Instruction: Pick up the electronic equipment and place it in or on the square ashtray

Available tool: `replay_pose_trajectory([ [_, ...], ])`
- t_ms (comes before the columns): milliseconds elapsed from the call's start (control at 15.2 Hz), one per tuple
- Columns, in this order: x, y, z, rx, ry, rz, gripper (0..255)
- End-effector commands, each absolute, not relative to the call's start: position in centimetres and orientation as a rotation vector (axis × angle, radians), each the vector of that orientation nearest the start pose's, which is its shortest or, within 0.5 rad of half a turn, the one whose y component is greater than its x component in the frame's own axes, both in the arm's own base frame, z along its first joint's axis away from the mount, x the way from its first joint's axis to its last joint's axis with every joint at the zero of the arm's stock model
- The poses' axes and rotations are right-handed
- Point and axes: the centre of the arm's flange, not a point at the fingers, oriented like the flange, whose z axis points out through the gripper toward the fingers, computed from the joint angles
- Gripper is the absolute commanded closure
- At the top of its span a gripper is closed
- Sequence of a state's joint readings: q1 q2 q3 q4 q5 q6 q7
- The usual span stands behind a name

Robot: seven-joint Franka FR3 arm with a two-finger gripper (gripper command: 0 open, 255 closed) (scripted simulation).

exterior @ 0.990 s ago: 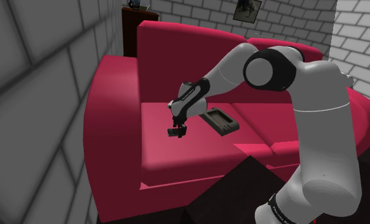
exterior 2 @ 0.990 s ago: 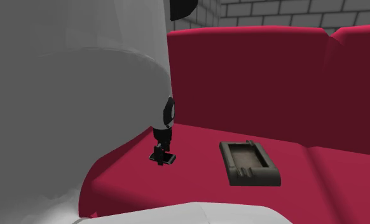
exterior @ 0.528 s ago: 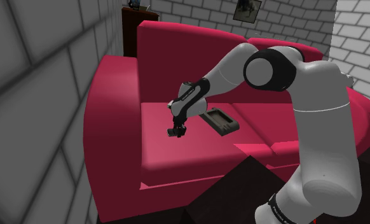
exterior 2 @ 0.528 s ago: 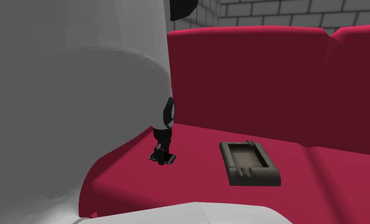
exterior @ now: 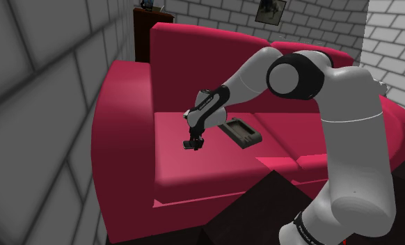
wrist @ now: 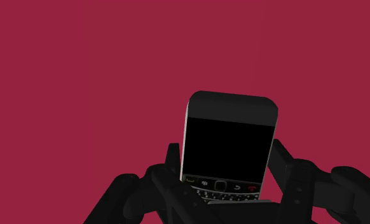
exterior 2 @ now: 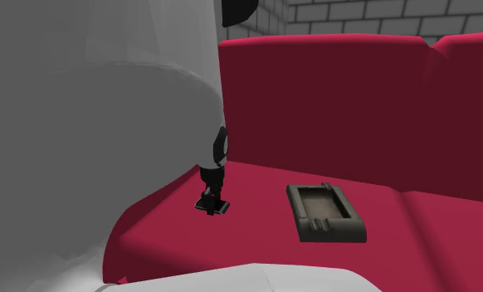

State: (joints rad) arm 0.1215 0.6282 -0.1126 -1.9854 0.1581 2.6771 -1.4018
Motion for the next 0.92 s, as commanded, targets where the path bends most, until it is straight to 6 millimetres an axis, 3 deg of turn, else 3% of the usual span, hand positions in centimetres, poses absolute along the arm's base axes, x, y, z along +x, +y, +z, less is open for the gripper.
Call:
replay_pose_trajectory([
  [0, 61.2, 0.1, 15.6, -2.535, -1.917, -0.097, 255],
  [858, 61.2, 0.1, 22.4, -2.535, -1.917, -0.097, 255],
])
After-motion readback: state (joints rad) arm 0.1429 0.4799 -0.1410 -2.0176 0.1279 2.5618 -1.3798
